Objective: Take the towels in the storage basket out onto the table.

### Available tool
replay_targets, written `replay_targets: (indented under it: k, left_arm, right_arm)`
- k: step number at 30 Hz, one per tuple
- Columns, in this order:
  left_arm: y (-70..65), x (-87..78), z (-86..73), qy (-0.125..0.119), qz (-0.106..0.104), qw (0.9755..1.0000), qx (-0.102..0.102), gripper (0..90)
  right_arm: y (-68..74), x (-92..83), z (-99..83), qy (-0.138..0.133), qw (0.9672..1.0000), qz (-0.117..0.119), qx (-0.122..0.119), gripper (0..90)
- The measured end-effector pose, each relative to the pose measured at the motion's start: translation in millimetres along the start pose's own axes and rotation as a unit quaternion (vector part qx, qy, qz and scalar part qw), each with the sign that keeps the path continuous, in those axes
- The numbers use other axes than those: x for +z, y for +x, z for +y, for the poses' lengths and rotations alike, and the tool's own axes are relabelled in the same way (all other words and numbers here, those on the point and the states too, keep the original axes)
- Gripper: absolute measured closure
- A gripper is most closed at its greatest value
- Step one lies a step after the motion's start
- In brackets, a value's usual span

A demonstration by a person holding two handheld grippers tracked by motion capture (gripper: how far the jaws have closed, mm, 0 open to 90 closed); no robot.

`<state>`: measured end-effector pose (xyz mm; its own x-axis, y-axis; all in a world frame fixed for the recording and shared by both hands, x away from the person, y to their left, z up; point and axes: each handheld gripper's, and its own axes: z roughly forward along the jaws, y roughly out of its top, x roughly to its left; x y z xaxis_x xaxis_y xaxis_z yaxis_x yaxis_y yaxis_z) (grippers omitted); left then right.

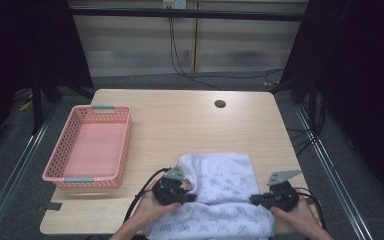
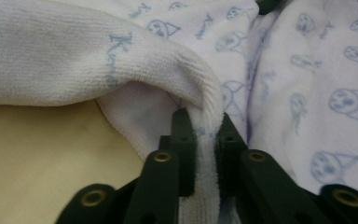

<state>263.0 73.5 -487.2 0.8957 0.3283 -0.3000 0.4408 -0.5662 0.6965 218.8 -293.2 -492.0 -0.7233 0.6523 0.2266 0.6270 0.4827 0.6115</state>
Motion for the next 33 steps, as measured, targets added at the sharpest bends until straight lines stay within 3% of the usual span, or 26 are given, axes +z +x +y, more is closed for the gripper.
replay_targets:
  k: [1, 2, 4, 5, 7, 9, 10, 11, 14, 15, 16, 17, 18, 19, 22, 23, 24, 25, 26, 27, 28, 30, 33]
  left_arm:
    - [-1.8, -8.1, -4.7, -0.014, 0.000, 0.9999, -0.003, 72.9]
    - [0.1, -14.2, -5.8, -0.028, 0.001, 0.9995, -0.013, 65.2]
    - [7.3, -22.6, -5.4, -0.055, -0.001, 0.9979, -0.034, 58.8]
    - [16.1, -30.5, -4.4, -0.080, 0.016, 0.9954, -0.051, 58.3]
    - [27.2, -37.2, -3.8, -0.100, 0.039, 0.9917, -0.070, 61.4]
    - [36.0, -37.8, -2.2, -0.099, 0.082, 0.9887, -0.077, 67.6]
    - [41.7, -36.0, -2.1, -0.100, 0.093, 0.9870, -0.085, 67.6]
    - [47.7, -32.9, -1.9, -0.099, 0.100, 0.9853, -0.096, 65.2]
    - [62.2, -26.7, 2.3, -0.108, 0.110, 0.9810, -0.117, 58.1]
    - [67.1, -24.5, 5.1, -0.100, 0.114, 0.9810, -0.122, 56.5]
    - [70.2, -20.8, 6.6, -0.104, 0.126, 0.9788, -0.124, 54.5]
    - [77.8, -13.5, 8.5, -0.096, 0.129, 0.9781, -0.132, 51.6]
    - [77.8, -13.5, 8.5, -0.096, 0.129, 0.9781, -0.132, 49.5]
    - [79.9, -7.2, 11.6, -0.089, 0.124, 0.9803, -0.126, 47.8]
    - [80.4, -1.3, 15.8, -0.088, 0.123, 0.9812, -0.119, 47.4]
    - [80.0, 3.8, 18.3, -0.079, 0.109, 0.9842, -0.115, 59.2]
    - [80.0, 3.8, 18.3, -0.079, 0.109, 0.9842, -0.115, 65.8]
    - [77.5, 6.2, 21.0, -0.085, 0.099, 0.9863, -0.101, 65.8]
    - [75.3, 6.6, 24.0, -0.091, 0.092, 0.9870, -0.094, 80.0]
    - [72.4, 6.4, 28.1, -0.096, 0.088, 0.9876, -0.088, 85.9]
    - [68.1, 6.3, 32.5, -0.108, 0.080, 0.9875, -0.082, 89.7]
    - [60.7, 6.1, 39.6, -0.115, 0.070, 0.9883, -0.072, 90.0]
    - [37.4, 11.7, 57.3, -0.110, 0.041, 0.9926, -0.033, 90.0]
  right_arm:
    - [4.1, -3.2, -4.0, 0.005, 1.0000, 0.006, -0.004, 85.3]
    - [7.7, -7.6, -5.8, -0.002, 1.0000, -0.001, -0.009, 75.8]
    - [4.0, -12.6, -2.5, -0.035, 0.9994, -0.001, 0.004, 70.4]
    - [1.0, -14.1, 0.0, -0.050, 0.9987, -0.008, 0.008, 67.9]
    - [-10.5, -16.3, 9.9, -0.078, 0.9964, -0.029, 0.015, 67.8]
    - [-29.2, -10.8, 24.3, -0.091, 0.9946, -0.046, 0.021, 65.1]
    - [-29.2, -10.8, 24.3, -0.091, 0.9946, -0.046, 0.021, 65.1]
    - [-43.6, -2.0, 34.9, -0.091, 0.9935, -0.062, 0.027, 60.4]
    - [-55.9, 7.8, 44.5, -0.084, 0.9932, -0.075, 0.029, 57.9]
    - [-61.5, 12.6, 48.3, -0.083, 0.9927, -0.082, 0.033, 56.7]
    - [-66.7, 16.5, 51.0, -0.082, 0.9927, -0.081, 0.036, 56.4]
    - [-74.1, 23.3, 55.1, -0.077, 0.9918, -0.095, 0.035, 54.0]
    - [-74.1, 23.3, 55.1, -0.077, 0.9918, -0.095, 0.035, 54.0]
    - [-79.8, 26.5, 56.7, -0.079, 0.9912, -0.097, 0.041, 52.8]
    - [-83.2, 29.5, 57.1, -0.078, 0.9907, -0.104, 0.040, 51.3]
    - [-83.7, 33.5, 57.0, -0.073, 0.9914, -0.100, 0.041, 51.3]
    - [-83.7, 33.5, 57.0, -0.073, 0.9914, -0.100, 0.041, 51.3]
    - [-83.3, 35.3, 56.8, -0.071, 0.9922, -0.096, 0.036, 51.6]
    - [-79.2, 37.3, 57.0, -0.068, 0.9922, -0.101, 0.028, 61.2]
    - [-77.6, 37.4, 57.8, -0.066, 0.9931, -0.094, 0.026, 72.4]
    - [-76.3, 37.4, 57.9, -0.069, 0.9936, -0.087, 0.022, 75.9]
    - [-72.1, 34.5, 58.7, -0.078, 0.9933, -0.082, 0.023, 80.4]
    - [-66.4, 24.6, 62.6, -0.104, 0.9917, -0.072, 0.024, 84.6]
